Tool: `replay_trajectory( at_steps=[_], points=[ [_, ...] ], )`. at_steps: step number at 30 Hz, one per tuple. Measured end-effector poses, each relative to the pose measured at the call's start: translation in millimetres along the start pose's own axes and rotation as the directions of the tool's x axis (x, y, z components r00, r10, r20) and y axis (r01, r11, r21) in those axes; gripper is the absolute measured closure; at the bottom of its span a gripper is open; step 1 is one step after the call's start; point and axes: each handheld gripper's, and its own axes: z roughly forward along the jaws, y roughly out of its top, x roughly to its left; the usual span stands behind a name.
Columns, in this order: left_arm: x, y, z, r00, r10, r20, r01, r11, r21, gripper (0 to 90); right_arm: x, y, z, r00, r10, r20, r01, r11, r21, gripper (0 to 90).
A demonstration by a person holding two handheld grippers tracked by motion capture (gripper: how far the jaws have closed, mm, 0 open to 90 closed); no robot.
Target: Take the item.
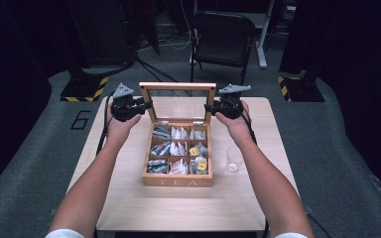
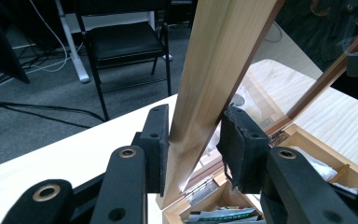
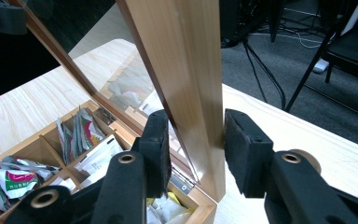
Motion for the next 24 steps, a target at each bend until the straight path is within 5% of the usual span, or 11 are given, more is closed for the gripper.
replay_trajectory(
  at_steps=[24],
  points=[
    [4.1, -3.3, 5.6, 0.9985, -0.046, -0.027, 0.047, 0.9988, 0.014, 58.9, -7.8, 9.3, 6.7, 1.0000, 0.003, 0.007, -0.004, 1.000, 0.030, 64.2]
  ],
)
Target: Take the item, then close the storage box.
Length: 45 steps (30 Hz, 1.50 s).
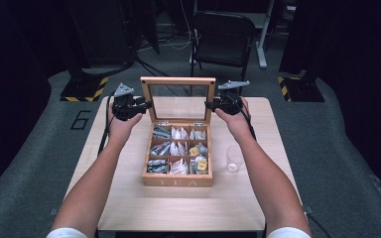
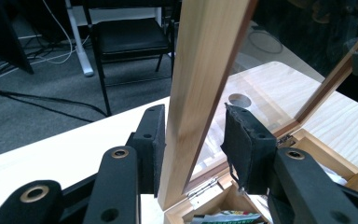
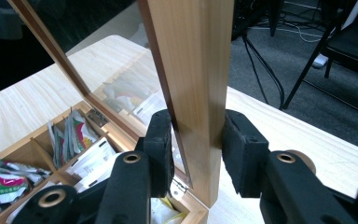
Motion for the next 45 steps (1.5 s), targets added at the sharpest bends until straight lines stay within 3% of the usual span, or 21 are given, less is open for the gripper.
replay_trajectory(
  at_steps=[3, 21, 31, 45],
  points=[
    [1.7, -2.1, -2.1, 0.9998, -0.020, 0.002, 0.020, 0.9998, -0.002, 58.9, -1.8, 1.0, 2.0, 1.0000, 0.008, 0.003, -0.008, 1.000, -0.003, 64.4],
    [-5.7, -4.1, -16.7, 0.9993, 0.015, 0.033, -0.016, 0.9999, 0.004, 58.2, -10.3, 13.4, 16.3, 0.9961, 0.077, 0.043, -0.079, 0.996, 0.038, 65.3],
    [-0.1, -15.2, -16.9, 0.9994, -0.021, 0.027, 0.021, 0.9998, 0.004, 58.0, -11.6, 14.8, 22.6, 0.9940, 0.081, 0.074, -0.084, 0.996, 0.036, 64.5],
    [5.3, -16.4, -21.4, 0.9994, -0.031, 0.017, 0.031, 0.9995, 0.007, 56.9, -9.8, 14.5, 28.1, 0.9899, 0.087, 0.111, -0.094, 0.994, 0.055, 53.5]
  ],
)
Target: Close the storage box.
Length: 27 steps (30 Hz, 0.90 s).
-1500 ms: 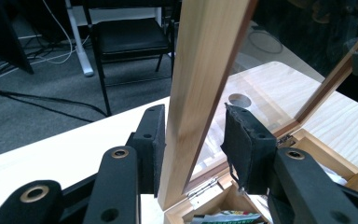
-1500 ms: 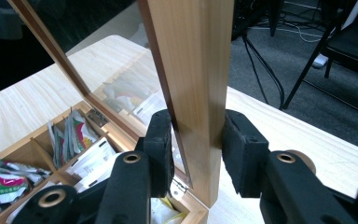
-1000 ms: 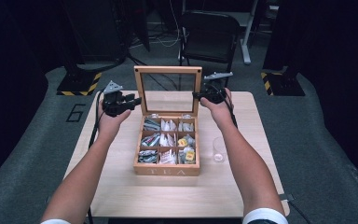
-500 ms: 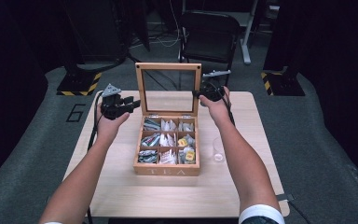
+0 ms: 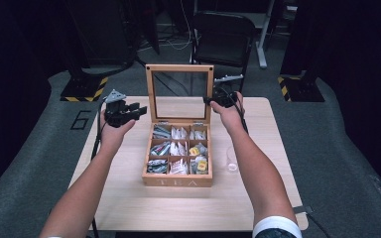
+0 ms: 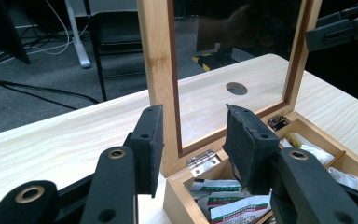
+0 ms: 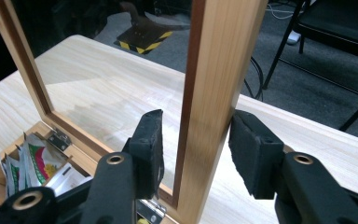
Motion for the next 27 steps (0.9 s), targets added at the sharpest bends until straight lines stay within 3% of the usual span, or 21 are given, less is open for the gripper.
replay_trajectory(
  at_steps=[6, 13, 18, 26, 27],
  points=[
    [-0.3, 0.3, -0.8, 1.0000, -0.002, -0.003, 0.002, 1.0000, -0.005, 55.7, -0.4, 0.0, -2.8, 0.9997, -0.022, -0.006, 0.022, 1.000, 0.008, 51.2],
    [-1.5, 0.3, 0.6, 1.0000, -0.001, -0.004, 0.001, 1.0000, -0.004, 54.3, 2.5, 0.3, -4.2, 0.9999, -0.017, -0.004, 0.017, 1.000, 0.010, 48.9],
    [-0.5, -0.4, 1.8, 0.9999, -0.011, -0.003, 0.011, 0.9999, 0.002, 51.6, 3.5, -0.8, -4.8, 0.9987, -0.050, 0.004, 0.050, 0.998, 0.031, 44.7],
    [-0.2, 0.2, -1.0, 0.9997, -0.022, -0.007, 0.022, 0.9998, -0.002, 51.6, 3.3, -5.5, -19.6, 0.9992, -0.039, -0.001, 0.039, 0.999, 0.031, 42.4],
    [0.1, 0.7, -1.8, 0.9998, -0.020, -0.006, 0.020, 0.9998, -0.005, 51.6, 3.1, -5.7, -21.7, 0.9985, -0.054, -0.004, 0.054, 0.998, 0.029, 42.4]
  ],
)
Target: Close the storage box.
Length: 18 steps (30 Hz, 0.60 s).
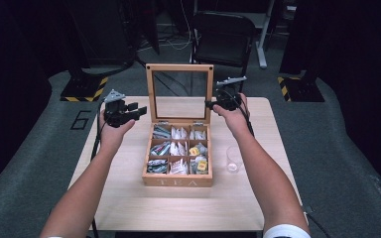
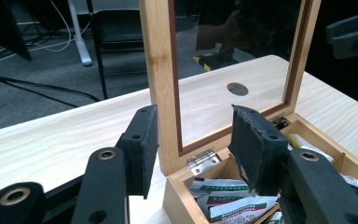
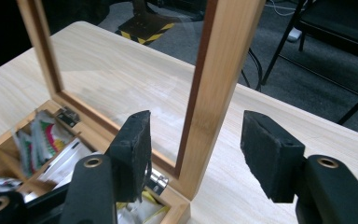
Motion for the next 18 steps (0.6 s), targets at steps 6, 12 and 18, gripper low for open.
replay_trajectory(
  at_steps=[6, 12, 18],
  points=[
    [-1.3, 0.9, -1.8, 1.0000, -0.010, 0.002, 0.010, 0.9999, -0.006, 51.6, 7.4, -3.0, -16.2, 0.9996, -0.029, -0.005, 0.029, 1.000, -0.002, 42.5],
    [-2.8, 1.7, -3.4, 1.0000, -0.002, -0.001, 0.002, 1.0000, -0.003, 51.7, 14.8, -12.0, -29.0, 0.9989, -0.032, -0.035, 0.032, 0.999, -0.008, 40.9],
    [-3.7, 2.8, -8.4, 1.0000, 0.004, 0.001, -0.004, 1.0000, -0.003, 51.7, 24.8, -22.9, -39.4, 0.9949, -0.055, -0.084, 0.054, 0.998, -0.017, 43.8]
  ],
)
